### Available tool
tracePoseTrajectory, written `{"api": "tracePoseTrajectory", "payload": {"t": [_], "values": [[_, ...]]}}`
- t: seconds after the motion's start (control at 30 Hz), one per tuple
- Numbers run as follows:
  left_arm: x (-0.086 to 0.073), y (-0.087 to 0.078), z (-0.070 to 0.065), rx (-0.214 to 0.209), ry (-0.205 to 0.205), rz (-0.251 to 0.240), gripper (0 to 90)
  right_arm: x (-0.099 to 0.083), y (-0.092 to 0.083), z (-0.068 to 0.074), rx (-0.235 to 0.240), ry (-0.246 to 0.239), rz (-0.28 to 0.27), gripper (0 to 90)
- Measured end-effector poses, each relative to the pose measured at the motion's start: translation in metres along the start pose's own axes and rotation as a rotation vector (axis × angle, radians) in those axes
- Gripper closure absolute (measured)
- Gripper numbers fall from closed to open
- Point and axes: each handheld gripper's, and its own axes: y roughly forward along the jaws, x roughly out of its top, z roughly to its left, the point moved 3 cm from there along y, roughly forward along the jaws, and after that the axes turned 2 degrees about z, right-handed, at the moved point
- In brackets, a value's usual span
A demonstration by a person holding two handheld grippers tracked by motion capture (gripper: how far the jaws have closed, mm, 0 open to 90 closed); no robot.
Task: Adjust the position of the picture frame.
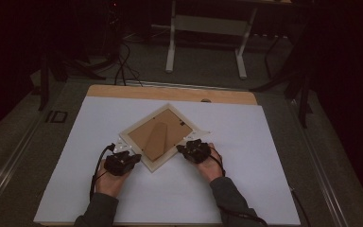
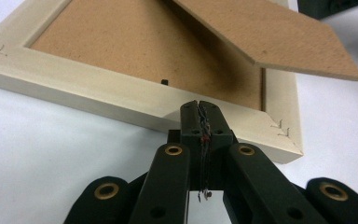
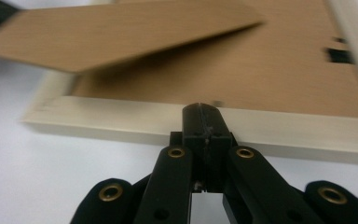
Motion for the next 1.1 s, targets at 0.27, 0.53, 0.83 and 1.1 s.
{"api": "tracePoseTrajectory", "payload": {"t": [0.27, 0.53, 0.83, 1.1], "values": [[-0.001, 0.002, 0.000, 0.000, 0.001, 0.006, 90.0, 0.000, -0.004, -0.031, -0.064, 0.063, -0.013, 90.0], [-0.003, 0.002, 0.000, -0.006, -0.011, 0.013, 90.0, 0.000, -0.002, -0.050, -0.112, 0.071, 0.009, 90.0], [-0.005, 0.003, -0.004, -0.004, -0.013, 0.022, 90.0, 0.004, -0.001, -0.076, -0.151, 0.135, -0.005, 90.0], [-0.009, 0.003, -0.006, -0.010, -0.013, 0.034, 90.0, 0.004, 0.002, -0.092, -0.180, 0.194, -0.014, 90.0]]}}
